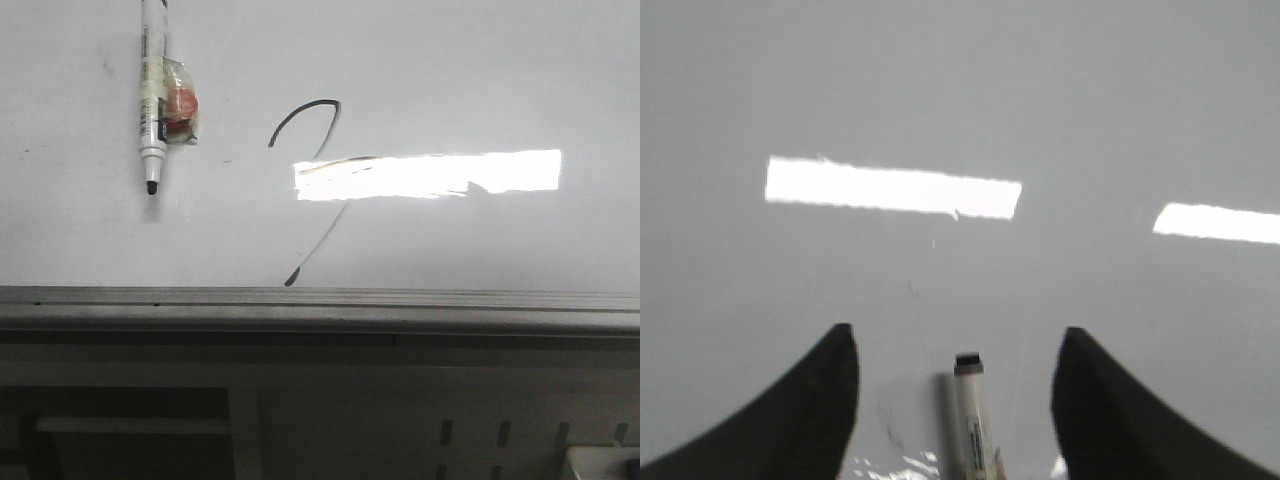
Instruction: Write number 3 on whiteboard
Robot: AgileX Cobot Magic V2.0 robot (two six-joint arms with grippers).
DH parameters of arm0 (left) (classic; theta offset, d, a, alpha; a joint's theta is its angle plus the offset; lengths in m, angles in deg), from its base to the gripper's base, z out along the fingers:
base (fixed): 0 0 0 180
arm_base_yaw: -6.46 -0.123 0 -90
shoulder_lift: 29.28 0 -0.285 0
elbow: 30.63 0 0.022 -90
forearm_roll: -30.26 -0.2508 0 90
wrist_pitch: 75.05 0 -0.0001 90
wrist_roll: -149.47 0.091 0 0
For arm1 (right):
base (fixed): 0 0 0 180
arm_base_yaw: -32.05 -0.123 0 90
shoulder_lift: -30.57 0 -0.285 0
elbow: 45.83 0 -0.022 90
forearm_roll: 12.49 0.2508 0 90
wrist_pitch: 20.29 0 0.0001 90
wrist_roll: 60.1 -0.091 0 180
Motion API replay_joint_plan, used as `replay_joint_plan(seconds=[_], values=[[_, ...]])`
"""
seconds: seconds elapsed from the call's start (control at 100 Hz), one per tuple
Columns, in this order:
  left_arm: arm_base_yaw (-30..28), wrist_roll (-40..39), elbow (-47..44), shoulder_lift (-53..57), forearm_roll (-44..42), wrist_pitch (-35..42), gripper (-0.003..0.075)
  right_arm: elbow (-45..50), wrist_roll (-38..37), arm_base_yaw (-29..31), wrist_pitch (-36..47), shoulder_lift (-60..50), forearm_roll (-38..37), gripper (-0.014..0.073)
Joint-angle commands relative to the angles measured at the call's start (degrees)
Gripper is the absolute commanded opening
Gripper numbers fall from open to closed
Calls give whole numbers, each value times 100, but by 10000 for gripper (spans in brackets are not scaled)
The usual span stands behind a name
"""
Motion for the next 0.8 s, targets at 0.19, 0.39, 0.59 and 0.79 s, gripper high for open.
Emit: replay_joint_plan(seconds=[0.19,0.39,0.59,0.79], values=[[-3,1863,-394,1800,597,102,-20,1805,8,523,2646,-1139,-474,-49],[-3,1935,-1103,2486,988,110,-20,3339,8,843,3850,-1821,-474,-49],[-3,1935,-1413,2649,1149,88,-20,3800,8,843,4171,-2020,-474,-50],[-3,1935,-1518,2649,1149,88,-20,3836,8,843,4135,-2020,-474,-50]])
